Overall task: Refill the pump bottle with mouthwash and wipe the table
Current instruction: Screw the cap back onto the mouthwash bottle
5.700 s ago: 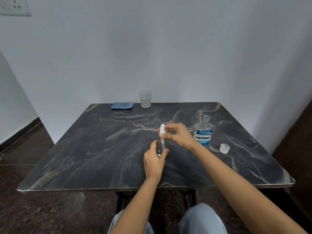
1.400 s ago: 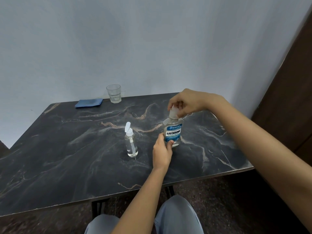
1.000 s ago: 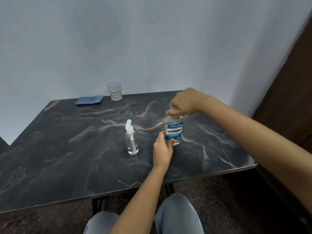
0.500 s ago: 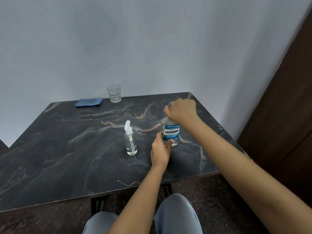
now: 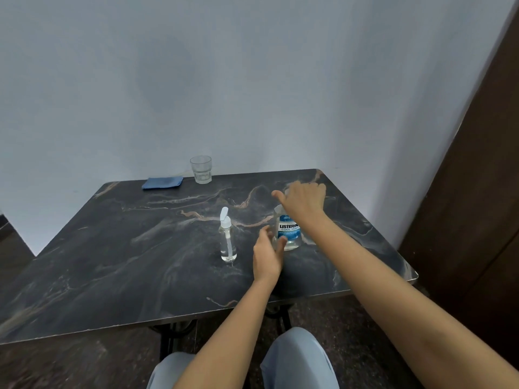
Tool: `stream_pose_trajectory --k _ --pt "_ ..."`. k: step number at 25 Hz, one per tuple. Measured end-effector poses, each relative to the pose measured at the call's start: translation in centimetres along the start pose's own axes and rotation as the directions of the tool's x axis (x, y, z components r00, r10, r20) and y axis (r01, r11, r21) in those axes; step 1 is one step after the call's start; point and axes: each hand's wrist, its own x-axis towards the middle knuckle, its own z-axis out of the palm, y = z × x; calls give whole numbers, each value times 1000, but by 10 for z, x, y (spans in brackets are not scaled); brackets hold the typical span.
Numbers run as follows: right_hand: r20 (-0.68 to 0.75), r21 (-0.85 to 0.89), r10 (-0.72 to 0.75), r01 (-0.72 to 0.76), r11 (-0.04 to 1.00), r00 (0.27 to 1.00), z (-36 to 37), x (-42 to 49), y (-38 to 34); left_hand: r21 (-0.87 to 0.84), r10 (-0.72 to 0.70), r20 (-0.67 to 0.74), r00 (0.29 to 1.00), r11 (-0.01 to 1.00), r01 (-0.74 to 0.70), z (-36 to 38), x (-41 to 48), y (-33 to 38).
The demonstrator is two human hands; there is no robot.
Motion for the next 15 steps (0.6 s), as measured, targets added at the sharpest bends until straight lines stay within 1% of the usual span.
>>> stream_pose_trajectory --k 1,2,3,4,5,6,7,8,10,11,13,15 --pt "-37 -2 24 -24 1000 999 -1 -3 -1 -16 67 -100 993 998 -68 -11 -9 3" --pt "-118 7 26 -25 1000 993 -3 -7 -3 -37 130 -199 971 990 -140 -23 -18 6" --pt "-237 35 -2 10 999 972 -4 -13 -7 -55 178 -291 940 978 -202 -38 -24 6" --pt "-375 65 -50 80 995 926 -4 -18 -13 -79 202 -374 905 966 -248 -55 -28 6" --pt "-497 88 -99 163 983 862 -1 -22 -21 -106 199 -445 873 956 -272 -72 -27 3" --pt "-592 121 -129 246 962 796 4 -25 -28 -139 175 -496 850 951 -277 -89 -23 0" --pt "-631 171 -153 329 929 761 11 -25 -36 -172 131 -532 836 951 -258 -104 -17 -4" --pt "-626 234 -173 394 889 761 19 -25 -46 -200 82 -554 828 953 -229 -118 -9 -8" --pt "-532 375 -191 432 820 825 37 -23 -64 -219 17 -575 818 960 -173 -140 8 -20" --pt "-470 451 -188 418 789 863 47 -20 -71 -209 8 -574 819 965 -155 -147 17 -26" --pt "-345 580 -173 354 733 923 71 -11 -84 -189 -2 -539 842 975 -118 -157 35 -38" --pt "-216 651 -154 260 713 964 100 3 -95 -171 -22 -487 873 983 -71 -161 54 -48"
